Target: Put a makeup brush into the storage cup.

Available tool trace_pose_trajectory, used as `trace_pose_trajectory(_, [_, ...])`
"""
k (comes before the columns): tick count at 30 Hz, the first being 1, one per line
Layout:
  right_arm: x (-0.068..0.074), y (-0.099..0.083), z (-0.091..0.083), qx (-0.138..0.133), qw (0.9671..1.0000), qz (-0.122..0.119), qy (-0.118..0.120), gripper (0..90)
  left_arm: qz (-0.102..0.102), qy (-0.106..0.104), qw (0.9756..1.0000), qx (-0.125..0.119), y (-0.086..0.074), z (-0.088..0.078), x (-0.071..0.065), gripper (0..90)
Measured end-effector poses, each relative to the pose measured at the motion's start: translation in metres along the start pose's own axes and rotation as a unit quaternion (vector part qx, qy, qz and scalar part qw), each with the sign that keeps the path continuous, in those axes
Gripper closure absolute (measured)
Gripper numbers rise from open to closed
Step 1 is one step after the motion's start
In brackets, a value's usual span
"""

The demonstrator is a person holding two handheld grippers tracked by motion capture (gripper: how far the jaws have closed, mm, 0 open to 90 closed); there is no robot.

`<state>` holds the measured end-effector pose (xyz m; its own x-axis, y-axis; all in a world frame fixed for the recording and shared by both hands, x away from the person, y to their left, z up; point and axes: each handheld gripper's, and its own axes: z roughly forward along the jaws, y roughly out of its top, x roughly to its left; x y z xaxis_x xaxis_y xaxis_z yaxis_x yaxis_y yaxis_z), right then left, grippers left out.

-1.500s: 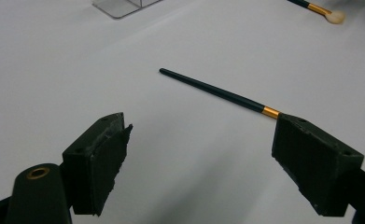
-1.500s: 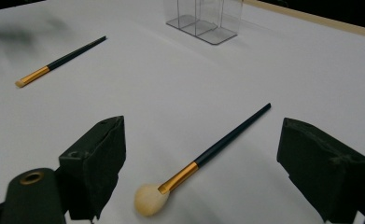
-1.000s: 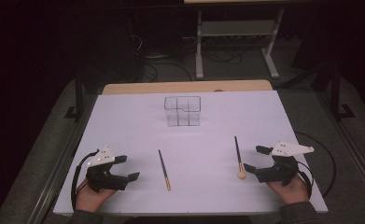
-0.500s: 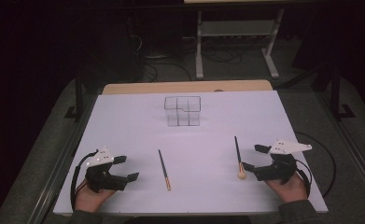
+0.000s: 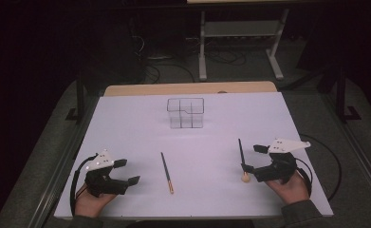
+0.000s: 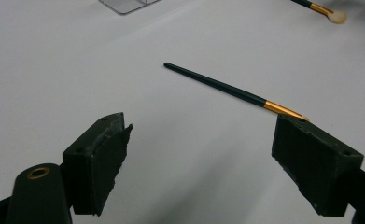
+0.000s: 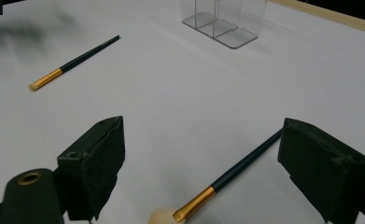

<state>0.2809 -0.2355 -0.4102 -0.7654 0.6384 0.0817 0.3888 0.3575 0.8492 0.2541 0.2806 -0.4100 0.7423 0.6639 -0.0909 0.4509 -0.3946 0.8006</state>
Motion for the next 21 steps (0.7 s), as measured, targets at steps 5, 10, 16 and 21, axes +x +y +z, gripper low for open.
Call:
trace_pose_trajectory(5, [0.001,0.004,-0.001,0.004,1.0,-0.002,0.001,13.8,0.001,0.0,1.0,0.0,0.001,0.0,-0.001,17.3])
trace_pose_trajectory(10, [0.003,0.014,-0.004,0.006,1.0,-0.005,0.003,13.9,0.0,-0.001,1.0,-0.002,0.0,-0.001,0.0,17.3])
trace_pose_trajectory(16, [0.006,0.022,-0.003,0.01,0.9998,-0.014,0.006,13.9,0.002,0.0,1.0,-0.002,0.001,-0.001,-0.002,17.3])
trace_pose_trajectory(21, [0.01,0.029,-0.001,0.016,0.9996,-0.02,0.015,14.8,0.003,-0.001,1.0,-0.003,0.001,-0.001,-0.002,17.3])
